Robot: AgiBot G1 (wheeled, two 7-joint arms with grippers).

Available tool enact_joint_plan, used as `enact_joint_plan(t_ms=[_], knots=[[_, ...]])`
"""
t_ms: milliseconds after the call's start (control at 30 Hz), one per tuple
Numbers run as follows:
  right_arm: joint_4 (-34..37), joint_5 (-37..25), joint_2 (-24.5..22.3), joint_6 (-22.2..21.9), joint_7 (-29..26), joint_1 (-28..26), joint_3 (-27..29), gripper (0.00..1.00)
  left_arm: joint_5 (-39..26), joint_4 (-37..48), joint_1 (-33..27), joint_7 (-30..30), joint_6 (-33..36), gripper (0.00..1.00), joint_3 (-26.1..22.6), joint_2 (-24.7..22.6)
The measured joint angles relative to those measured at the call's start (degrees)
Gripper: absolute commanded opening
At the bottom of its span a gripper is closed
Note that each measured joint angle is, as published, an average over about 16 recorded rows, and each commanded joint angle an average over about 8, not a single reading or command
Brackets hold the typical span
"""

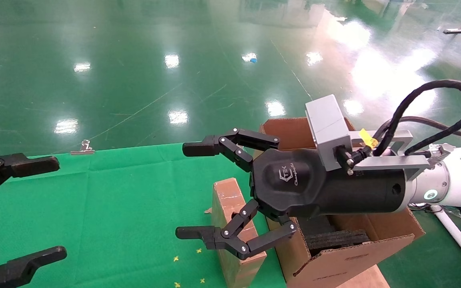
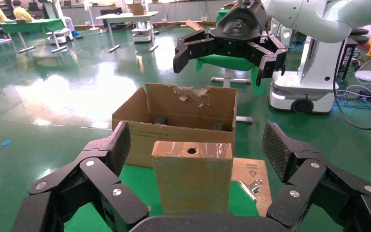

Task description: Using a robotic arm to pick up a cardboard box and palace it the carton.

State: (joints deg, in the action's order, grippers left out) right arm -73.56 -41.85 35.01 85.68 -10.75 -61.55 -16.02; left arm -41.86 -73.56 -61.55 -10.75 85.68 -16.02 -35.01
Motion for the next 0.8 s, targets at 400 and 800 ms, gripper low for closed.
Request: enact_joint_plan(t_ms=[400, 800], knots=[[-0.1, -0.3, 0.0, -0.1, -0.1, -0.1, -0.1, 1.00, 0.0, 0.0, 0.0, 0.0, 0.0, 1.00, 0.0, 0.0], [-2.8, -12.3, 1.4, -0.8, -4.5, -5.3, -5.9, 1.00, 0.0, 0.0, 0.0, 0.0, 0.0, 1.00, 0.0, 0.0]])
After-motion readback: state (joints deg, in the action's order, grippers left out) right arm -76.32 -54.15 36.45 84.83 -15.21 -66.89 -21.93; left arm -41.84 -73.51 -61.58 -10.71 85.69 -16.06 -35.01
